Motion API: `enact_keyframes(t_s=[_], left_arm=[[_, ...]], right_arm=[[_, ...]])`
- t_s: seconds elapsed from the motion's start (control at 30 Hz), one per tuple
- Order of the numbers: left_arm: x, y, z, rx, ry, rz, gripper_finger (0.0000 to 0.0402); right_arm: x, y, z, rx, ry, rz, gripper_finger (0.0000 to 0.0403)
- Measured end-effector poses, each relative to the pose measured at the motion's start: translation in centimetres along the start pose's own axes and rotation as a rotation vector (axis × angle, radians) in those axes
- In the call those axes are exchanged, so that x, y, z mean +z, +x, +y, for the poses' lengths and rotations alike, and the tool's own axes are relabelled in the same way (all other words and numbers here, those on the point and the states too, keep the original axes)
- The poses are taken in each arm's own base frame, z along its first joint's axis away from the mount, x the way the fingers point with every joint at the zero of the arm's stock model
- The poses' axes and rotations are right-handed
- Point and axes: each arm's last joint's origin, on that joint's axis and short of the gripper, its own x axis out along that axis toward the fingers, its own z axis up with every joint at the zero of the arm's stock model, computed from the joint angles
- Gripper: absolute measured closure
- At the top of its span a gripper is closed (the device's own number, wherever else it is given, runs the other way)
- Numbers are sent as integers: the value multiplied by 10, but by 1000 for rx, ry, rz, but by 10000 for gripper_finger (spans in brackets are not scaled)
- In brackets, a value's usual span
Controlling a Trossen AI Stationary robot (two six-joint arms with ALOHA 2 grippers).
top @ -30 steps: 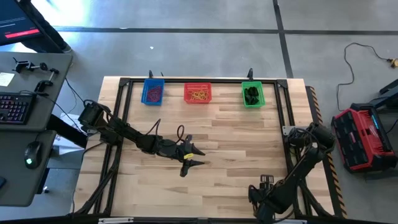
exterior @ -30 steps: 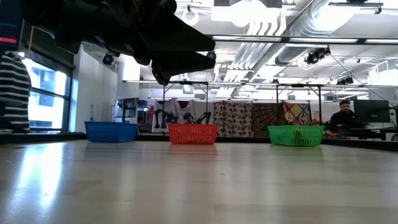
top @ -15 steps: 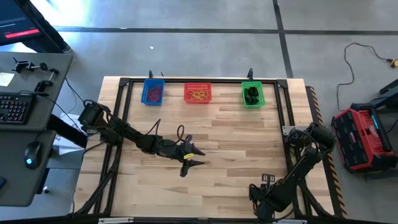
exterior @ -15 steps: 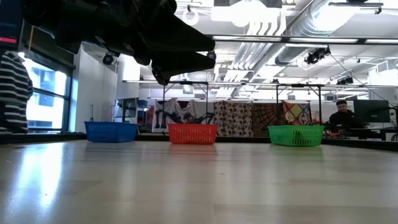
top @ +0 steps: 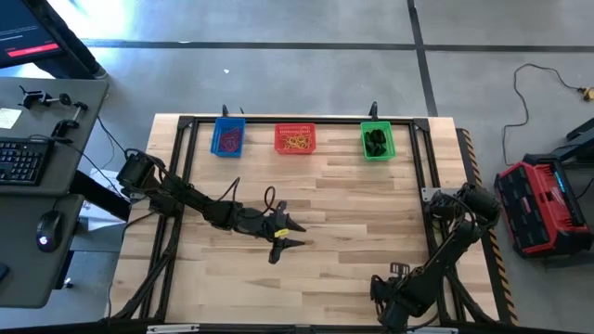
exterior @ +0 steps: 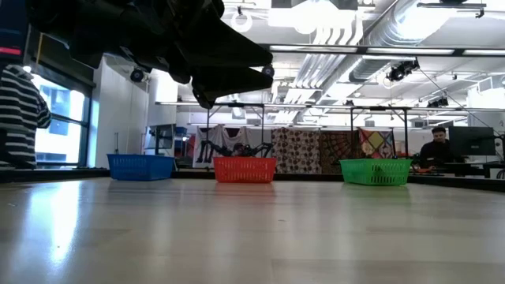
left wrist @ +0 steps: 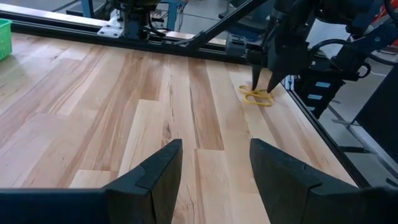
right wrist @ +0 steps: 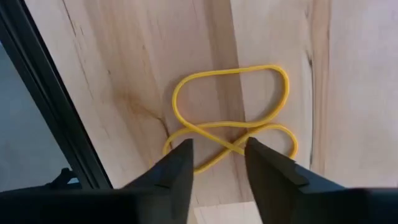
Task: Sort rubber bands into baskets
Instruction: Put the yellow rubberband into the orange bin
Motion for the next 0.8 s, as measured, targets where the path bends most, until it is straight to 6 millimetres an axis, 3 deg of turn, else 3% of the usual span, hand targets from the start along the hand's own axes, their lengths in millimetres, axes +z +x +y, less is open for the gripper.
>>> enact_keyframes(t_s=[0.17,0.4,0.53,0.73,0.8], left_arm=[[0,0,0,0,0,0,220],[0,0,0,0,0,1,220],[0,0,0,0,0,2,220],[0,0,0,0,0,2,220],[0,0,0,0,0,2,220]], right_arm=[[0,0,-1,-15,1,-11,243],[1,12,0,-51,-23,24,258],[1,13,-1,-55,-29,28,287],[0,9,-3,-65,-78,32,383],[-1,7,-5,-89,-94,33,395]])
